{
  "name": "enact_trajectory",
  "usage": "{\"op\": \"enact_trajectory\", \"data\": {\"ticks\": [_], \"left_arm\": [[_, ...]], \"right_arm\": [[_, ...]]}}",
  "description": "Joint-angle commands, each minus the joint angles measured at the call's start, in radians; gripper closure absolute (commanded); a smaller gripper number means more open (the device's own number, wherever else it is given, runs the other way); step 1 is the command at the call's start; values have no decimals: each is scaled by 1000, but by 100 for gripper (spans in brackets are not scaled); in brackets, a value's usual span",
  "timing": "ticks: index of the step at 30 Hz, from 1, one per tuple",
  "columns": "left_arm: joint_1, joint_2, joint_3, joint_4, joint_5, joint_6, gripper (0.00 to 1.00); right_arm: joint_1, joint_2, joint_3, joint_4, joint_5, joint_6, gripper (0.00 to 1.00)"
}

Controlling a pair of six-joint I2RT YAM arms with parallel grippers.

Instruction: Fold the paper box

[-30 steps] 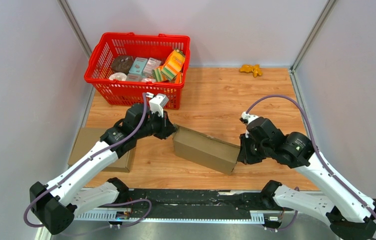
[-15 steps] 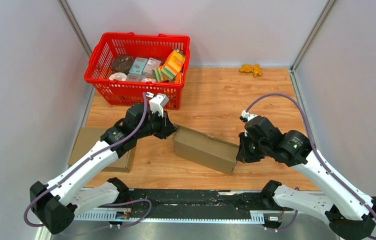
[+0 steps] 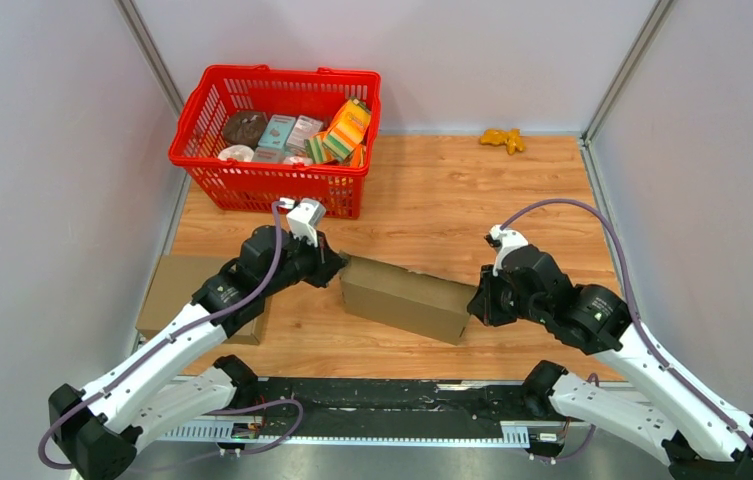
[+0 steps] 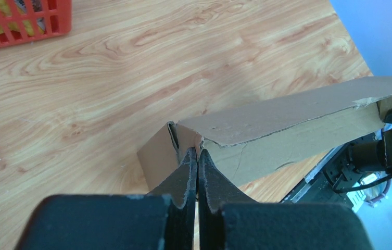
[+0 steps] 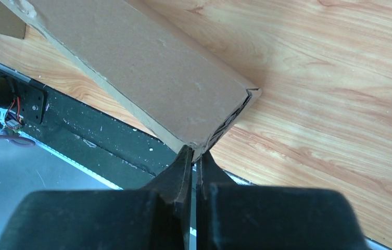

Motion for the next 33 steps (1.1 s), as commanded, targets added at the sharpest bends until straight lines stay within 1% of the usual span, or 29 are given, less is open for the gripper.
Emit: {"op": "enact_trajectory", "data": {"ticks": [1, 3, 6, 8, 9, 11, 12, 15, 19, 23, 24, 26, 27, 28, 29, 33], "left_arm": [[-30, -12, -53, -133, -5, 12, 100], [-32, -14, -47, -150, -10, 6, 100], [-35, -3, -24, -168, -11, 6, 100], [-42, 6, -19, -170, -16, 9, 100], [-44, 9, -17, -175, -20, 12, 99], [-52, 15, -11, -182, -37, 17, 100], [-56, 15, -10, -190, -42, 20, 100], [-62, 12, -5, -202, -59, 23, 100], [-64, 9, 4, -208, -66, 22, 100], [-64, 11, 15, -219, -71, 29, 100], [-66, 11, 15, -219, -72, 29, 100], [-64, 14, 16, -219, -72, 28, 100], [-64, 15, 15, -221, -74, 25, 100], [-64, 15, 12, -221, -75, 22, 100], [-64, 14, 9, -219, -79, 14, 100], [-66, -3, -11, -201, -83, -4, 100]], "right_arm": [[7, 73, 0, -82, 59, 22, 100], [9, 87, 29, -128, 60, 40, 100], [7, 81, 29, -141, 50, 48, 100], [7, 82, 41, -153, 74, 54, 97], [7, 85, 52, -165, 80, 55, 86], [7, 91, 102, -167, 89, 55, 71], [7, 100, 122, -165, 91, 54, 61], [9, 123, 185, -152, 91, 43, 56], [7, 146, 216, -142, 102, 26, 55], [7, 153, 221, -119, 140, 11, 58], [9, 157, 218, -115, 143, 11, 68], [7, 160, 205, -109, 137, 17, 85], [7, 157, 175, -99, 131, 22, 96], [9, 154, 155, -92, 119, 32, 100], [7, 151, 129, -83, 87, 34, 100], [9, 98, 11, -18, 57, 65, 100]]}}
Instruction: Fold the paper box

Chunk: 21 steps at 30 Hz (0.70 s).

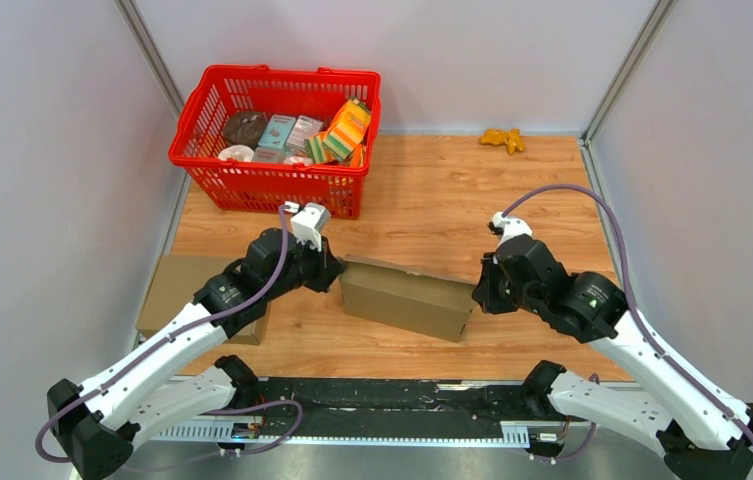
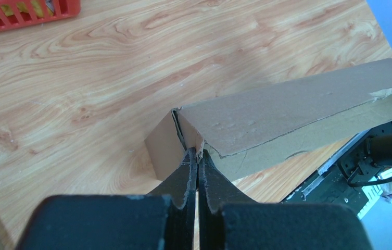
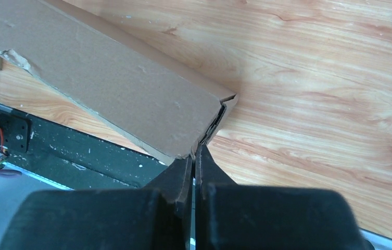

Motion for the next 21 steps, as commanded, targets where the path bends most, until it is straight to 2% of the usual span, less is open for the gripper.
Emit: {"op": "enact_trajectory", "data": {"ticks": [1, 4, 9, 11, 12, 13, 18, 21], "left_arm": [[-10, -1, -38, -114, 7, -18, 100], [-12, -24, -40, -115, 15, -25, 98], [-12, -53, 0, -154, 41, -48, 82], [-10, -62, 29, -184, 47, -48, 75], [-12, -71, 42, -198, 41, -47, 73], [-10, -74, 66, -212, 27, -44, 71], [-10, -62, 131, -287, 15, -18, 67], [-10, -67, 161, -309, 9, 4, 65]], "right_arm": [[9, -33, -143, 65, -68, 44, 100], [9, -70, -138, 100, -81, 44, 100], [9, -55, -110, 169, -122, 37, 100], [9, -29, -90, 171, -140, 30, 95], [9, -19, -79, 155, -137, 23, 85], [9, -12, -69, 140, -133, 18, 80], [9, 37, 7, 21, -59, -11, 79], [9, 54, 2, 19, -65, -23, 80]]}}
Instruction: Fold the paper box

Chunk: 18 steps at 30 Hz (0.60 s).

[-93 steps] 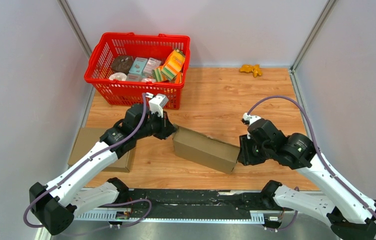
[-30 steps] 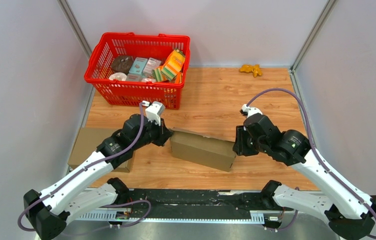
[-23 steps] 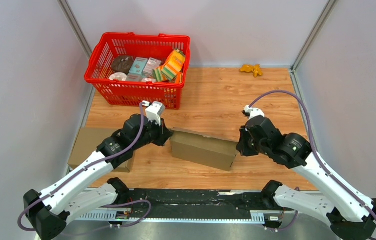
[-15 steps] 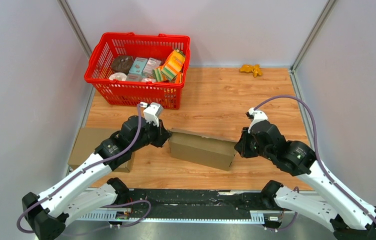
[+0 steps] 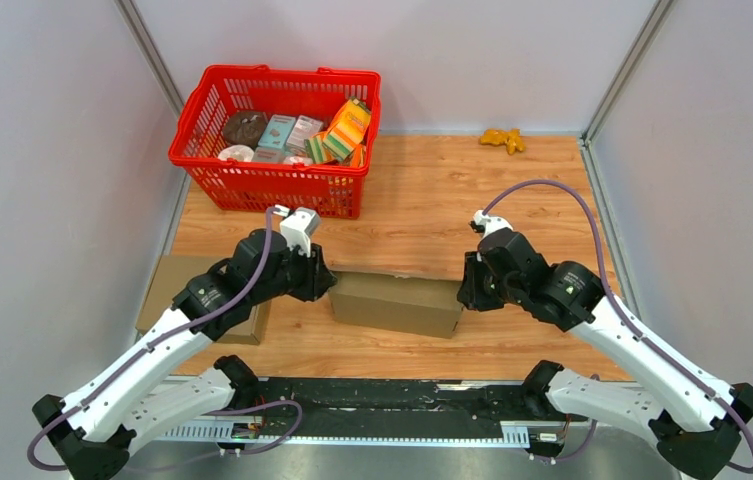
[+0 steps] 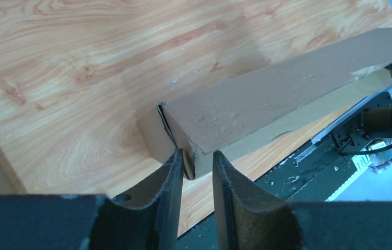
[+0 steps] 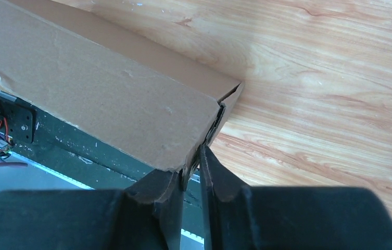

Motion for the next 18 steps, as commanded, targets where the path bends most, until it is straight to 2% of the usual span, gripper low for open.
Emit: {"op": "enact_trajectory", "data": {"ticks": [1, 5, 7, 11, 15, 18], "left_arm": [[-5, -14, 82, -60, 2, 36, 61], [-5, -38, 131, -92, -14, 47, 52], [-5, -56, 168, -106, -37, 49, 53], [-6, -78, 206, -86, -90, 38, 56], [-5, -25, 245, -1, -45, 24, 56], [-5, 67, 294, 30, 68, 3, 61]], "right_arm": [[9, 13, 25, -57, -12, -23, 81], [39, 36, 39, -57, 33, -15, 89], [60, 47, 54, -87, 75, -10, 95], [82, 72, 75, -105, 132, 2, 100], [106, 92, 88, -117, 181, 23, 100], [137, 104, 102, -126, 221, 57, 100]]}}
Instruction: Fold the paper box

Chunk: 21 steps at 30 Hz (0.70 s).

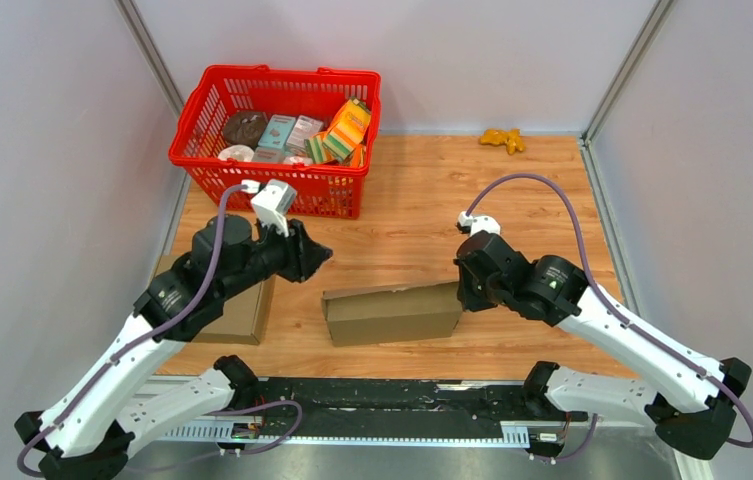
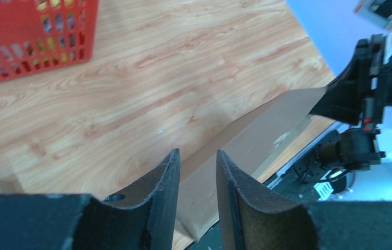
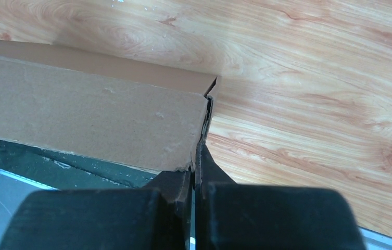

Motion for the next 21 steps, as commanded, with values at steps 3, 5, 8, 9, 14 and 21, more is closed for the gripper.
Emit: {"op": "enact_trajectory", "data": {"ticks": [3, 5, 8, 9, 14, 21], "left_arm": [[-4, 165, 37, 183, 237, -58, 64], [-6, 184, 11, 236, 265, -80, 64], [-6, 220, -26, 257, 279, -85, 66], [-4, 230, -48, 264, 286, -88, 66], [-9, 227, -118, 321, 340, -117, 68], [-19, 127, -258, 419, 352, -187, 69]], "right_arm": [[81, 31, 28, -47, 144, 71, 100], [127, 58, 28, -50, 215, 102, 100], [193, 98, 21, -58, 330, 157, 100], [207, 107, 18, -64, 353, 177, 100], [222, 97, -11, 0, 329, 167, 99], [213, 49, -40, 59, 286, 131, 87]]}}
